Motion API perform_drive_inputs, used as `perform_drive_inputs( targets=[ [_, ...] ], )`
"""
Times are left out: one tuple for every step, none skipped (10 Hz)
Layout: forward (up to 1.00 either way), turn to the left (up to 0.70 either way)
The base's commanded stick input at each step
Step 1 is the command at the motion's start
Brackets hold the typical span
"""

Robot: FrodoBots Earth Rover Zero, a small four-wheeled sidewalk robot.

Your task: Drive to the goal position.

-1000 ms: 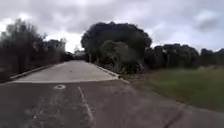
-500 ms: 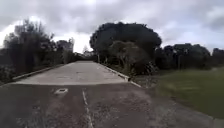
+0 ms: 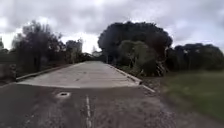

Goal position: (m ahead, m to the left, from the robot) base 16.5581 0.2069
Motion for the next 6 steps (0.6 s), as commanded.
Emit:
perform_drive_inputs(
  targets=[
    [0.7,0.35],
    [0.7,0.35],
    [0.7,0.35],
    [0.7,0.35],
    [0.7,0.35],
    [0.7,0.35]
  ],
)
